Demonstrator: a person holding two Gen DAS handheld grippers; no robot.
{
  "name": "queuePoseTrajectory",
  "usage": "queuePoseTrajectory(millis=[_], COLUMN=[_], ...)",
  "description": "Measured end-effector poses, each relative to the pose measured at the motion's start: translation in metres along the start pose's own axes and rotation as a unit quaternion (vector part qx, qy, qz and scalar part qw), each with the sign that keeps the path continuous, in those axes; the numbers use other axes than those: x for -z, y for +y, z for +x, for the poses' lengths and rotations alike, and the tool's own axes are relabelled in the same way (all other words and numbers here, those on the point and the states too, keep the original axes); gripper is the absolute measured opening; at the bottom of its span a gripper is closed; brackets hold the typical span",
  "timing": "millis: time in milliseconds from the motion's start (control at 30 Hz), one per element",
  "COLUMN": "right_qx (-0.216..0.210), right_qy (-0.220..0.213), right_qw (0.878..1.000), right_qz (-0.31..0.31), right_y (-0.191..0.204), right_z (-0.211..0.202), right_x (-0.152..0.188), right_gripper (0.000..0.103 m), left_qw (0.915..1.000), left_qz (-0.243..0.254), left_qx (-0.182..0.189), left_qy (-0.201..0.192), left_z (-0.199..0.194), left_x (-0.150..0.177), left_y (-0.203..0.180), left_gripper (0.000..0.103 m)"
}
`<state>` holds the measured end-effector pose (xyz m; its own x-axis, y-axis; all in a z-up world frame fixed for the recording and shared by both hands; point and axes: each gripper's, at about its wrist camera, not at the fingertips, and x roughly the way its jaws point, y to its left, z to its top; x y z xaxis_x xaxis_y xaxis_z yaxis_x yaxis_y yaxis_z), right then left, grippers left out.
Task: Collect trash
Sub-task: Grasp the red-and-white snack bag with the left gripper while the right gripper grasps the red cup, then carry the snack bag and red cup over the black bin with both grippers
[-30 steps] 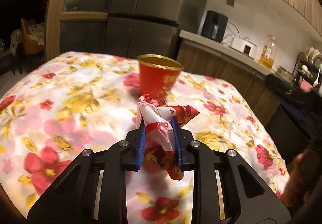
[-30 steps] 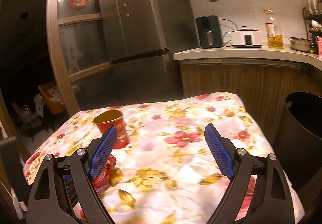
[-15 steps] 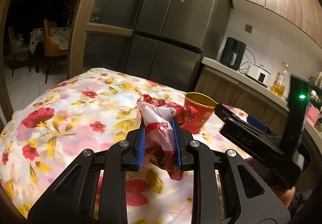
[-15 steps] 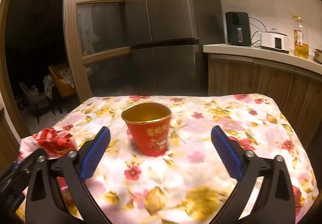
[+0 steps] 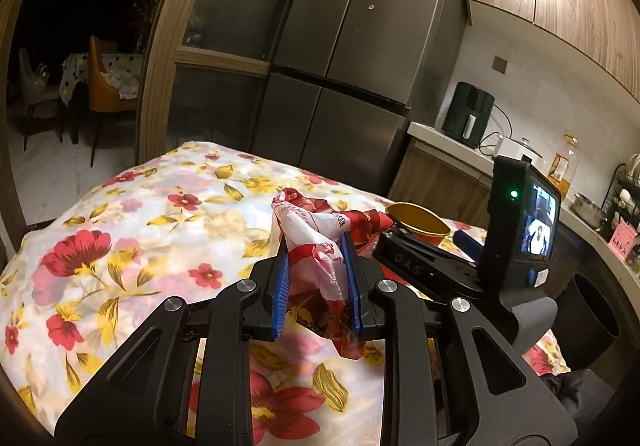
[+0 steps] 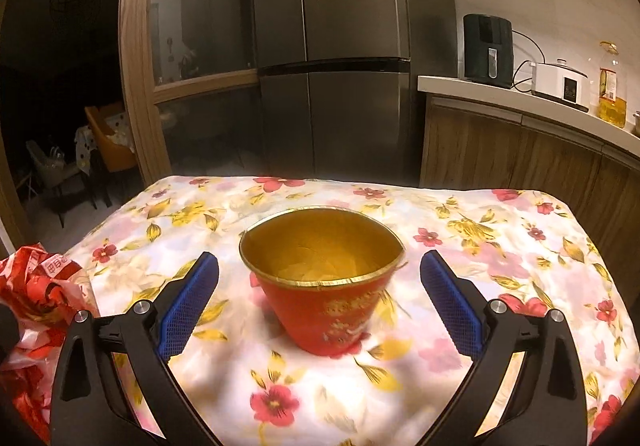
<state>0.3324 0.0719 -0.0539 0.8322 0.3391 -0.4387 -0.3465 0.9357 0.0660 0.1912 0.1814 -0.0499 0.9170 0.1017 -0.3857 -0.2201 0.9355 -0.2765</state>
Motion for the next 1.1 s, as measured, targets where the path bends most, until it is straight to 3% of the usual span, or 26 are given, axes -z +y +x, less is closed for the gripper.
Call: queuePoseTrajectory(millis=[100,200,267,433,800,1100], right_qx=[0.001,-0.002,-0.006,-0.014,-0.013,-0.002], right_qy=[0.003,0.014,0.022,0.020,0.004,-0.016], right_qw=[1.000,1.000,1.000,1.000,1.000,0.999], right_qz=[-0.003,0.002,0.008,0.016,0.024,0.030], right_y=[0.001,-0.001,-0.004,-0.009,-0.024,-0.053], right_z=[0.006,0.013,0.016,0.012,-0.022,-0.074], right_x=[-0.002,-0.002,-0.002,-0.001,-0.001,0.003], right_gripper=[0.097,0.090,0.080,0.074,0.072,0.072], left_qw=[1.0000,1.0000,1.0000,0.9999,0.9997,0.9990], left_qz=[-0.001,0.000,0.002,0.006,0.012,0.034], left_qx=[0.000,0.002,0.002,0.004,0.007,0.025], left_qy=[0.004,0.007,0.009,0.016,0.020,0.018], left_z=[0.005,0.008,0.011,0.017,0.016,0.009], left_x=[-0.001,-0.002,-0.002,-0.002,-0.004,0.001], left_y=[0.002,0.003,0.001,-0.001,-0.009,-0.042], left_gripper=[0.023,0.023,0.023,0.023,0.023,0.023])
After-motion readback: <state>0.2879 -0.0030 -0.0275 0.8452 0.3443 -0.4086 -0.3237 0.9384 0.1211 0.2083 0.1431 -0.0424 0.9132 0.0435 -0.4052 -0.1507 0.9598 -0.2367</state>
